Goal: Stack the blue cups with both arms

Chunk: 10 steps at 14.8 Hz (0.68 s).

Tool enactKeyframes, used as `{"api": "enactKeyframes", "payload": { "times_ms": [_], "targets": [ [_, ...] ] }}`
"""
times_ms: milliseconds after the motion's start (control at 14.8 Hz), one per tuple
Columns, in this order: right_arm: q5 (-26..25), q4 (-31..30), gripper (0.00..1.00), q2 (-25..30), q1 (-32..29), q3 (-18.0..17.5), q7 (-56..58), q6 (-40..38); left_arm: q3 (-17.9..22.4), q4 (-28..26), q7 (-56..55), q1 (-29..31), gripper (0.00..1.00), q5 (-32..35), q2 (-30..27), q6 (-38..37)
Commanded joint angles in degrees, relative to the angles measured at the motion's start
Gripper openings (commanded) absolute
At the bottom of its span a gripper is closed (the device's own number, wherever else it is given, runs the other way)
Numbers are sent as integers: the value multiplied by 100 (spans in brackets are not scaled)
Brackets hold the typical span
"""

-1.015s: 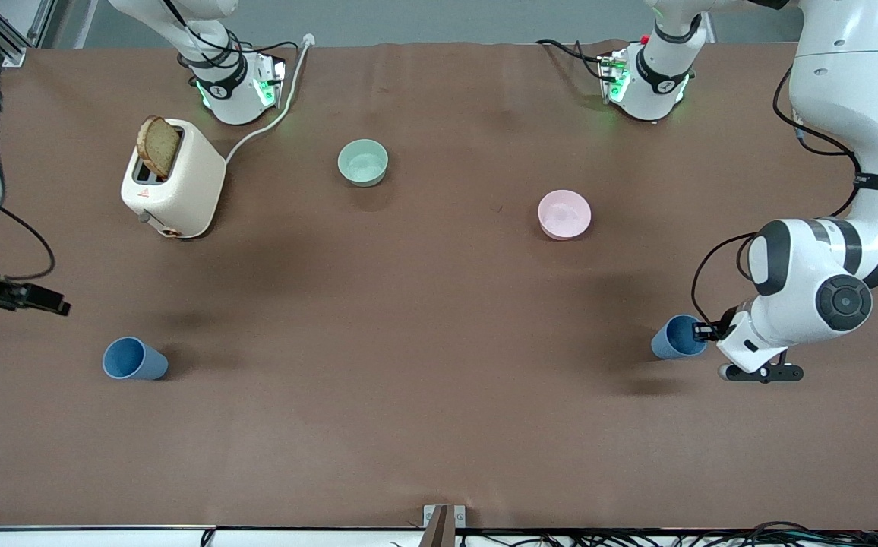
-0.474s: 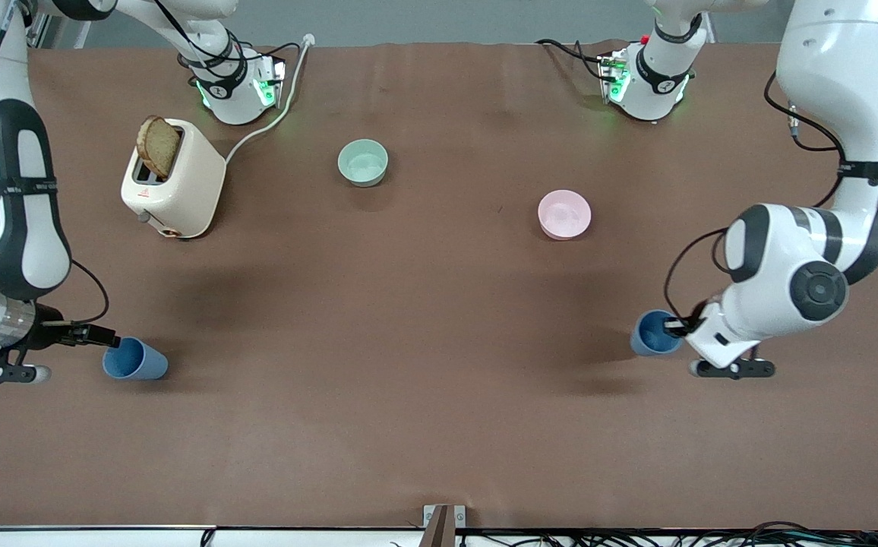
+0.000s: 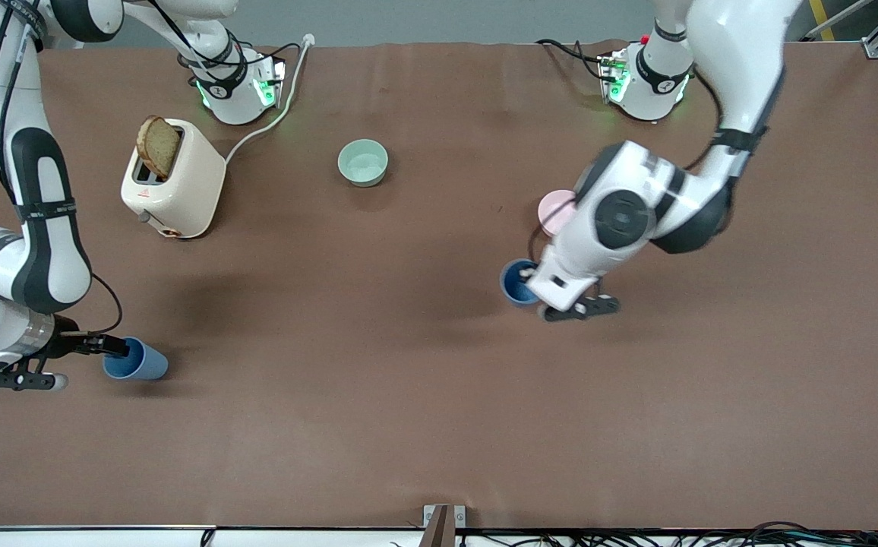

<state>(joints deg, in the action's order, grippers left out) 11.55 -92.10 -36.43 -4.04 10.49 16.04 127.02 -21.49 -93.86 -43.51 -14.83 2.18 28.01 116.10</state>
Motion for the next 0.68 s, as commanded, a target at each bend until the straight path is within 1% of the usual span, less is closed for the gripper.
{"api": "enactKeyframes", "payload": {
  "times_ms": [0,68,135,203,271,338,406,474,541,609],
  "targets": [
    [137,70,41,-74,-9,-29,101,59,39,193,-647,-475,0,81,397,402],
    [155,70,23,-92,-18,-29,93,59,48,184,-850,-651,0,81,581,692],
    [294,78,12,-92,-9,-29,92,51,74,184,-983,-809,0,81,696,886],
    [400,79,7,-92,9,-21,92,42,118,184,-1088,-880,0,81,793,1001],
    [401,87,4,-92,9,-21,75,33,127,192,-1107,-916,1,81,907,1081],
    [401,96,4,-92,17,-21,57,33,136,184,-1116,-925,1,81,969,1186],
    [401,140,3,-83,18,-21,49,-2,136,192,-1116,-916,6,81,996,1231],
    [401,175,3,-66,18,-21,49,-72,145,210,-1107,-890,31,81,970,1222],
    [401,193,3,-13,44,-21,49,-212,171,271,-1107,-829,79,81,926,1205],
    [384,280,3,91,87,-21,31,-448,189,315,-1064,-811,100,81,856,1170]
  ]
}}
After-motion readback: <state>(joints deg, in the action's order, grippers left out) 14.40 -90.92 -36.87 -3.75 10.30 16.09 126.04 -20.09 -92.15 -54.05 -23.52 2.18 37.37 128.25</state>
